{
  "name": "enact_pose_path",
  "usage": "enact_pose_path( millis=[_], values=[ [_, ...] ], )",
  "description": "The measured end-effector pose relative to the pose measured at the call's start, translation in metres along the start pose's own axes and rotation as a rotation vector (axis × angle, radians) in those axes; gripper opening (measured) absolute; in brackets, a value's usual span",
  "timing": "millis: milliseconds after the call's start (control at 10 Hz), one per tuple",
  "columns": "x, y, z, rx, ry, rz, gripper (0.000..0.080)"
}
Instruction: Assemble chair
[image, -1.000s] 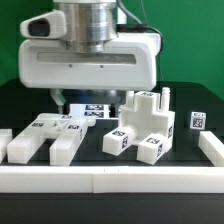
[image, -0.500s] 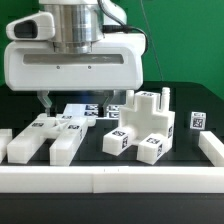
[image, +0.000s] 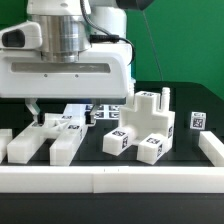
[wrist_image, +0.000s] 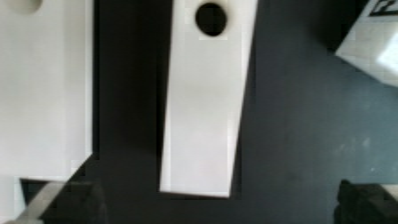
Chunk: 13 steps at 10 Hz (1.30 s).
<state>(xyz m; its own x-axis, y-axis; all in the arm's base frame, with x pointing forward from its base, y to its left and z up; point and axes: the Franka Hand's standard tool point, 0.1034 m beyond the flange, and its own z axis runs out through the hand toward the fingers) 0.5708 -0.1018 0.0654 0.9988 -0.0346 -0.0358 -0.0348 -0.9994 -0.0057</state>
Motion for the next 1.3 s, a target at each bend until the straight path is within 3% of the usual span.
enact_pose_path(
  millis=[500,1000,1300],
  values=[
    [-0.002,0.005,0.006,-0.012,0.020,0.005,0.0649],
    [-0.011,0.003,0.027,-0.023,0.002,0.001,0.0649],
    [-0.011,0.004,0.030,-0.025,-0.002,0.001,0.0649]
  ],
)
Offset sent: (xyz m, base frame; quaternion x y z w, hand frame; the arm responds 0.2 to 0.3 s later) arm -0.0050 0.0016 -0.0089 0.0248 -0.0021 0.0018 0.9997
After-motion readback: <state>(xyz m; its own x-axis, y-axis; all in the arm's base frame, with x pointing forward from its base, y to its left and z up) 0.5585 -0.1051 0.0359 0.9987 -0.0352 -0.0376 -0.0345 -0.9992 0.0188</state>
